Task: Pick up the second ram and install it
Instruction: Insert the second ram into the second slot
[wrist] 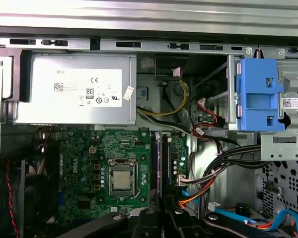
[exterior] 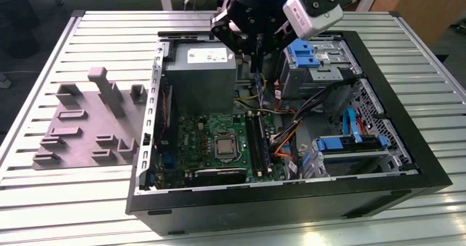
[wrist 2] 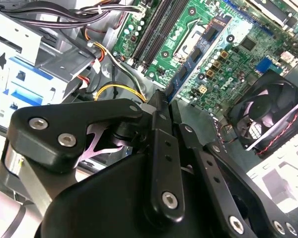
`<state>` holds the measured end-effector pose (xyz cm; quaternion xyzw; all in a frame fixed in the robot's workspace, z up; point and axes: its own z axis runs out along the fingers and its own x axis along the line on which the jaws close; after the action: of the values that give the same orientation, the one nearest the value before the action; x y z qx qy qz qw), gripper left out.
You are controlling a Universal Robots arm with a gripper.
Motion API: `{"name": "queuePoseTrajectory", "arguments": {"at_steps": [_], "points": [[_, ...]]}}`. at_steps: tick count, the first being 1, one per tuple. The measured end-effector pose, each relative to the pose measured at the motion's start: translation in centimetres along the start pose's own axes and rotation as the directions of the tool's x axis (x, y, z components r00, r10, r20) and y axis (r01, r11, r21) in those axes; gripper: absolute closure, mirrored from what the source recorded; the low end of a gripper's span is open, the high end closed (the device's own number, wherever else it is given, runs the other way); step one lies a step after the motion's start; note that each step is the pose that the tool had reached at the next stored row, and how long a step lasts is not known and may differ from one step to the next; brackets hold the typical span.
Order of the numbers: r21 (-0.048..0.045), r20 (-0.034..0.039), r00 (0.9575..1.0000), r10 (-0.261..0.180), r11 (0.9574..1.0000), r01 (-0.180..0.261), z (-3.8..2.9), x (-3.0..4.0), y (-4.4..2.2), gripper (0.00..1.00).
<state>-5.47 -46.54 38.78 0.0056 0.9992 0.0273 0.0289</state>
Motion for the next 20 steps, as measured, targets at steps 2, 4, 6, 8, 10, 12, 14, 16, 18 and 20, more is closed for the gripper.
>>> {"name": "queuePoseTrajectory", "arguments": {"at_steps": [2,4,6,8,10,12,14,16,18,20], "points": [[0.0,0.0001,1.0,0.001,1.0,-0.001,0.0,0.0,0.0,0.86],[0.0,0.0001,1.0,0.002,1.0,-0.002,0.0,0.0,0.0,0.86],[0.0001,0.0001,1.0,0.002,1.0,-0.002,0.0,0.0,0.0,0.86],[0.0001,0.0001,1.0,0.003,1.0,-0.003,0.0,0.0,0.0,0.86],[0.0001,0.0002,1.0,0.003,1.0,-0.003,0.0,0.0,0.0,0.86],[0.0002,0.0001,1.0,0.003,1.0,-0.003,0.0,-0.05,0.0,0.86],[0.0002,-0.0047,1.0,0.003,1.0,-0.003,0.03,-0.41,0.01,0.86],[0.0001,-0.0151,0.9999,0.004,1.0,-0.004,0.08,-0.92,0.01,0.86],[-0.0004,-0.0249,0.9997,0.005,1.0,-0.005,0.26,-1.37,0.0,0.86],[-0.0011,-0.0267,0.9996,-0.011,0.9999,0.011,0.53,-1.43,-0.01,0.86]]}}
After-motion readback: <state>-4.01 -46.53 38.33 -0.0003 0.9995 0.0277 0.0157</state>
